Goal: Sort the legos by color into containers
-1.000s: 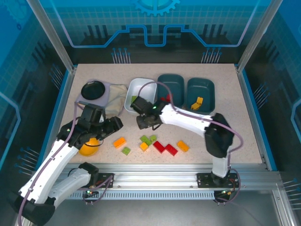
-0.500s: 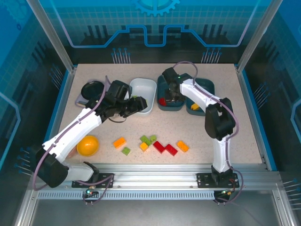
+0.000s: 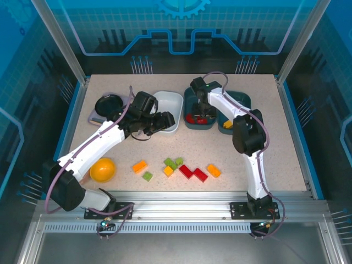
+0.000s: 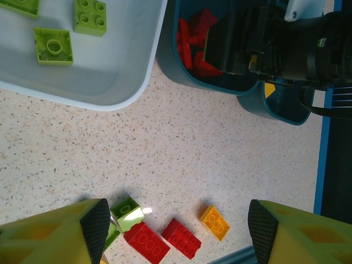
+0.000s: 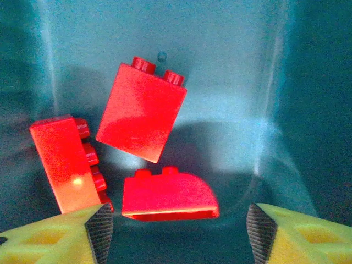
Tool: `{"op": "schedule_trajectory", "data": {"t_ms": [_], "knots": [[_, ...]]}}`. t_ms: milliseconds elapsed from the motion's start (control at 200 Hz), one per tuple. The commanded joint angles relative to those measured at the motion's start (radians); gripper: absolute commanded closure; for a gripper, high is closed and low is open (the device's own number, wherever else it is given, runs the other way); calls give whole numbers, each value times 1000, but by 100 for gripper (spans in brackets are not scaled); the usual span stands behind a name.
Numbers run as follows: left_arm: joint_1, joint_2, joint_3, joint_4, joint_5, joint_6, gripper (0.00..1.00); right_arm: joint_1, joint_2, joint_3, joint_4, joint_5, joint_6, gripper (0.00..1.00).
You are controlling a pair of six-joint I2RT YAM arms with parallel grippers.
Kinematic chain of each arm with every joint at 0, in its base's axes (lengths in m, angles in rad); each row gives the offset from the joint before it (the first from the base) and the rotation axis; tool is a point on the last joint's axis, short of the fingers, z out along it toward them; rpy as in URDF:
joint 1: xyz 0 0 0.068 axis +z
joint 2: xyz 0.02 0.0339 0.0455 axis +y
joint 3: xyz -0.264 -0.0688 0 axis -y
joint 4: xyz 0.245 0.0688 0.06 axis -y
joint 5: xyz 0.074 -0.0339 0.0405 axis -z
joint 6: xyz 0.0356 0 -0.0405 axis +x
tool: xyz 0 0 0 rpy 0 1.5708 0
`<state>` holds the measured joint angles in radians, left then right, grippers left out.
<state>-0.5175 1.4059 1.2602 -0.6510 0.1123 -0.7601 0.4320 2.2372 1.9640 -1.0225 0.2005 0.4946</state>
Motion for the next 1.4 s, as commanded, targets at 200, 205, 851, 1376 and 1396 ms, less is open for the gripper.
{"op": "schedule_trajectory", "data": {"t_ms": [200,205,851,1376,1396], "knots": [[-11,-43,-31,-77,-19,3,29,35,-234,25,-4,7,-26,30],[-12,-44,-32,-78,-19,3,29,35,-241,19,0,7,-28,30],[-187,-38,-148,-76,41,52,30,313,-857,-959,-7,-52,69,23],[-205,-51,-166,-30,21,-16,31,267,-716,-1070,185,-76,44,27],[-207,-53,-166,-29,21,-18,31,261,-712,-1070,188,-75,41,28]]}}
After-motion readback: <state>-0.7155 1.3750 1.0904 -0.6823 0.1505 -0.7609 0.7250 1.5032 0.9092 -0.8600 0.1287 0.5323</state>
